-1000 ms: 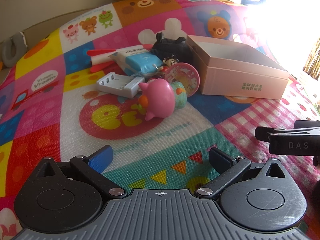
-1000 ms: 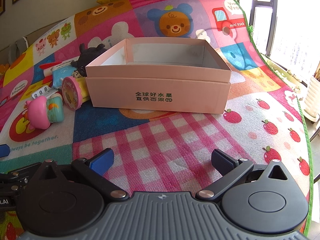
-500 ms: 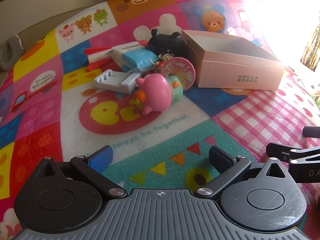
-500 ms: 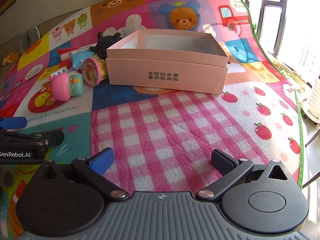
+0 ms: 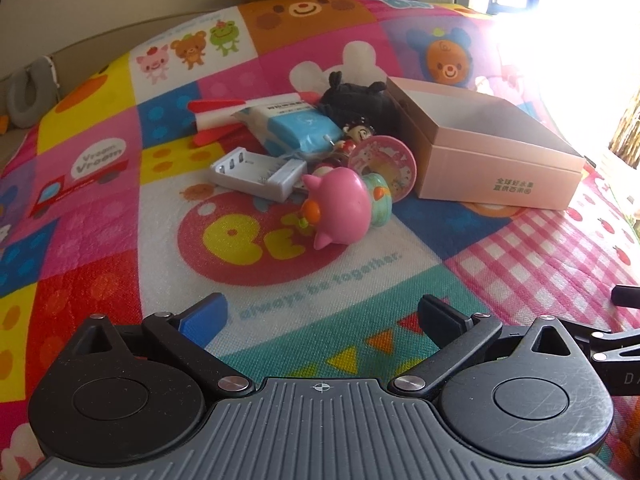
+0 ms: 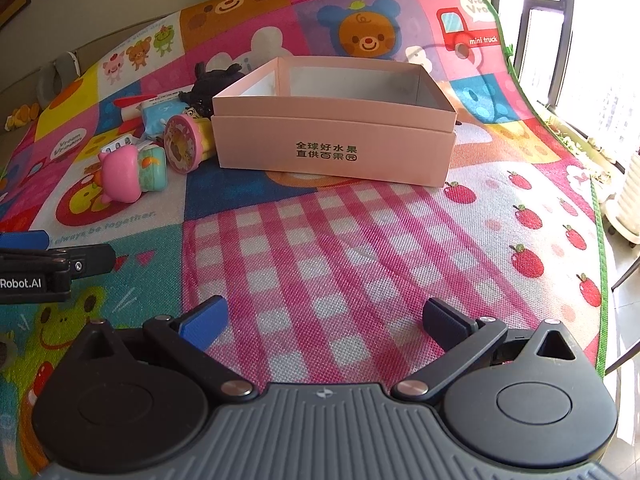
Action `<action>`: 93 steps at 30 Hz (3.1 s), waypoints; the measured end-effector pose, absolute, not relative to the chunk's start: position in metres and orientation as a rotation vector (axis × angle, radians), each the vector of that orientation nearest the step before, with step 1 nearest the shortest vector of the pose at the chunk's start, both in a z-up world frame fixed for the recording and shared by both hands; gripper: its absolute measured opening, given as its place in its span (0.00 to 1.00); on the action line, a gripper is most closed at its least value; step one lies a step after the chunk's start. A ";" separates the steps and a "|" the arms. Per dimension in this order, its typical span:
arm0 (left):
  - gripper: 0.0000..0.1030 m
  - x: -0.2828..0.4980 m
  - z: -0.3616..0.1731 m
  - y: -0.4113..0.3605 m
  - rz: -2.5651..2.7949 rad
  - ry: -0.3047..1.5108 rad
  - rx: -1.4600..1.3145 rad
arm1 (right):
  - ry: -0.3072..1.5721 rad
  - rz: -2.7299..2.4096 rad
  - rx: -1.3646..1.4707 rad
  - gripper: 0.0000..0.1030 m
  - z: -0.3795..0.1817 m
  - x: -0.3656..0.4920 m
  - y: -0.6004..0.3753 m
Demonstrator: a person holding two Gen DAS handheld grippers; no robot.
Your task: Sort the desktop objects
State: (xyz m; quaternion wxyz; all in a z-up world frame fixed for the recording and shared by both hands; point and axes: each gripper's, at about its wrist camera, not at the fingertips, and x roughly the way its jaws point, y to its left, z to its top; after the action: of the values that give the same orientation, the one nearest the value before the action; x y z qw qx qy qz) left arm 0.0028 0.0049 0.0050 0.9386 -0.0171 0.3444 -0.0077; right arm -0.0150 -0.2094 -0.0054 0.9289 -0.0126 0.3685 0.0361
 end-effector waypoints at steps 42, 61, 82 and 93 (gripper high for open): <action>0.95 0.010 0.010 0.093 0.131 0.541 -0.112 | 0.344 0.227 -0.655 0.59 -0.004 0.064 -0.041; 0.98 0.002 0.011 0.093 0.113 0.503 -0.153 | 0.519 0.382 -0.424 0.10 0.032 0.024 -0.091; 0.99 -0.009 0.017 0.057 -0.110 0.553 -0.154 | 0.698 0.430 0.044 0.13 0.026 0.044 -0.162; 0.99 0.004 0.012 -0.050 -0.310 0.555 0.100 | 0.621 0.185 0.190 0.19 0.023 0.010 -0.243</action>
State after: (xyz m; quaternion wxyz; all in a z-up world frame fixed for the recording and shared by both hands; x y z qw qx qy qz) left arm 0.0036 -0.0501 0.0116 0.9487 0.0492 0.2728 -0.1521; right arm 0.0103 -0.2431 0.0226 0.9436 0.0930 0.3045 0.0906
